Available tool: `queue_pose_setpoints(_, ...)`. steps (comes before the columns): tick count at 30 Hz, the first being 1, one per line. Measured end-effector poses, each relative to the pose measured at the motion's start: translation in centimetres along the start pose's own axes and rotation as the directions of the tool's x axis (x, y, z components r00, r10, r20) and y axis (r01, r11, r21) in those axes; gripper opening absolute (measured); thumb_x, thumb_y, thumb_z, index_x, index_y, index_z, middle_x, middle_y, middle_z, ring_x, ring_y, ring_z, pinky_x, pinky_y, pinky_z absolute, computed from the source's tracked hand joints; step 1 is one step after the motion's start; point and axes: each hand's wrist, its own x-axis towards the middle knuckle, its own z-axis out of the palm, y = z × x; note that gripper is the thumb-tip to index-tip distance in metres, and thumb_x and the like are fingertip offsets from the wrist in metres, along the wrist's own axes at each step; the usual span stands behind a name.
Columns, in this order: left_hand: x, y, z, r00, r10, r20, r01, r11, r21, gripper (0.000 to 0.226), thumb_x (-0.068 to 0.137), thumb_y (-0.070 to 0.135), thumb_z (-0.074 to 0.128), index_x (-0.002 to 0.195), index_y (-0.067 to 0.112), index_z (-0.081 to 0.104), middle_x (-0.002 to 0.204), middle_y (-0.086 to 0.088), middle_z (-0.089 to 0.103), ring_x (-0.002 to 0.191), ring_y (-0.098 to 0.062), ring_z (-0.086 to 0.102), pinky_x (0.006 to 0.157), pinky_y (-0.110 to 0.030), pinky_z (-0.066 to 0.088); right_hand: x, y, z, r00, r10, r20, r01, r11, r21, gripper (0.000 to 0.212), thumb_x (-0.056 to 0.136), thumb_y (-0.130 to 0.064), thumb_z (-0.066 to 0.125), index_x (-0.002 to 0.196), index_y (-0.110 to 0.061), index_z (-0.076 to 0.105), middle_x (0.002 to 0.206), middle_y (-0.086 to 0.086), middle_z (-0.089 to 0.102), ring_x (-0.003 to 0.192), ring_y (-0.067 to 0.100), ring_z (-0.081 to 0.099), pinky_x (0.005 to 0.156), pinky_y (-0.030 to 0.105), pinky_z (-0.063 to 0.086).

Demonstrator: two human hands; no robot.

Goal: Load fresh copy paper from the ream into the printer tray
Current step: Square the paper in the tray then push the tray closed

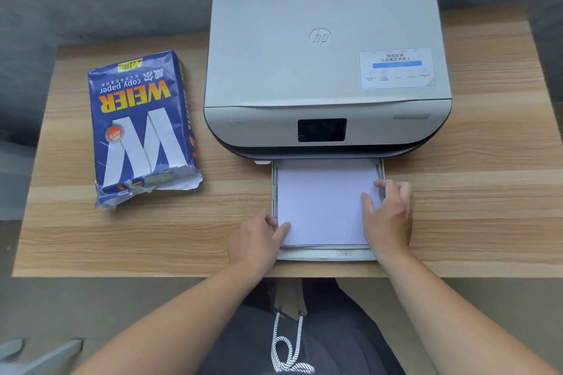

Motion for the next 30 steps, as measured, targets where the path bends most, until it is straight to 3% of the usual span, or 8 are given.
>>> queue_pose_setpoints(3, 1.0, 0.2, -0.5, 0.996, 0.042, -0.073, -0.045, 0.998, -0.040, 0.028, 0.092, 0.050, 0.067, 0.104, 0.028, 0.055, 0.084, 0.011, 0.068, 0.080, -0.014, 0.065, 0.068, -0.035, 0.051, 0.0, -0.2, 0.0, 1.000, 0.003, -0.020, -0.003, 1.000, -0.019, 0.037, 0.085, -0.015, 0.075, 0.117, -0.008, 0.057, 0.116, 0.011, 0.054, 0.106, 0.029, 0.053, 0.080, 0.044, 0.051)
queue_pose_setpoints(7, 2.4, 0.7, -0.9, 0.989, 0.109, -0.104, -0.119, 0.989, -0.092, 0.031, 0.093, 0.042, 0.071, 0.117, 0.027, 0.058, 0.102, 0.010, 0.061, 0.089, -0.014, 0.064, 0.073, -0.037, 0.054, 0.0, -0.1, 0.1, 0.998, 0.066, -0.025, -0.066, 0.998, -0.022, 0.045, 0.086, -0.021, 0.075, 0.123, -0.007, 0.052, 0.121, 0.013, 0.055, 0.110, 0.031, 0.052, 0.086, 0.046, 0.050)
queue_pose_setpoints(15, 3.1, 1.6, -0.8, 0.987, 0.103, -0.126, -0.120, 0.983, -0.139, 0.039, 0.098, 0.037, 0.063, 0.133, 0.022, 0.061, 0.118, 0.003, 0.065, 0.105, -0.019, 0.064, 0.085, -0.039, 0.055, 0.1, 0.7, -0.1, 0.995, 0.096, -0.013, -0.095, 0.994, 0.056, 0.037, 0.090, -0.023, 0.070, 0.123, -0.008, 0.061, 0.122, 0.011, 0.060, 0.112, 0.030, 0.056, 0.086, 0.041, 0.050)
queue_pose_setpoints(18, 2.8, 1.6, -0.6, 0.986, 0.124, -0.112, -0.135, 0.986, -0.096, 0.034, 0.099, 0.037, 0.059, 0.130, 0.022, 0.062, 0.111, 0.002, 0.061, 0.096, -0.020, 0.062, 0.078, -0.039, 0.053, -0.2, 1.0, -0.1, 0.994, 0.106, -0.025, -0.103, 0.990, 0.097, 0.035, 0.091, -0.022, 0.068, 0.123, -0.009, 0.065, 0.120, 0.009, 0.062, 0.108, 0.031, 0.059, 0.083, 0.039, 0.051)
queue_pose_setpoints(20, 2.4, 1.6, -0.4, 0.980, 0.159, -0.121, -0.166, 0.985, -0.042, 0.025, 0.099, 0.035, 0.058, 0.116, 0.017, 0.063, 0.105, 0.001, 0.057, 0.086, -0.020, 0.056, 0.068, -0.035, 0.047, -0.5, 1.1, -0.1, 0.994, 0.107, -0.027, -0.104, 0.990, 0.100, 0.035, 0.092, -0.021, 0.067, 0.125, -0.009, 0.066, 0.120, 0.009, 0.062, 0.109, 0.030, 0.059, 0.081, 0.033, 0.045)
queue_pose_setpoints(23, 2.0, 1.6, 0.0, 0.973, 0.192, -0.131, -0.197, 0.980, -0.030, 0.018, 0.098, 0.028, 0.057, 0.109, 0.014, 0.061, 0.109, -0.001, 0.055, 0.089, -0.025, 0.057, 0.070, -0.039, 0.051, -0.7, 0.9, -0.1, 0.991, 0.129, -0.024, -0.126, 0.986, 0.112, 0.037, 0.094, -0.020, 0.065, 0.129, -0.007, 0.065, 0.122, 0.009, 0.062, 0.113, 0.028, 0.057, 0.084, 0.030, 0.041)
queue_pose_setpoints(30, 1.2, 2.3, 0.8, 0.971, 0.217, -0.098, -0.215, 0.976, 0.033, 0.048, 0.093, 0.025, 0.060, 0.139, 0.010, 0.054, 0.125, -0.010, 0.050, 0.111, -0.029, 0.050, 0.086, -0.039, 0.050, -1.9, 0.0, 0.8, 0.986, 0.167, -0.026, -0.161, 0.976, 0.149, 0.051, 0.089, -0.019, 0.067, 0.138, -0.009, 0.060, 0.120, 0.008, 0.053, 0.118, 0.026, 0.046, 0.096, 0.037, 0.044)
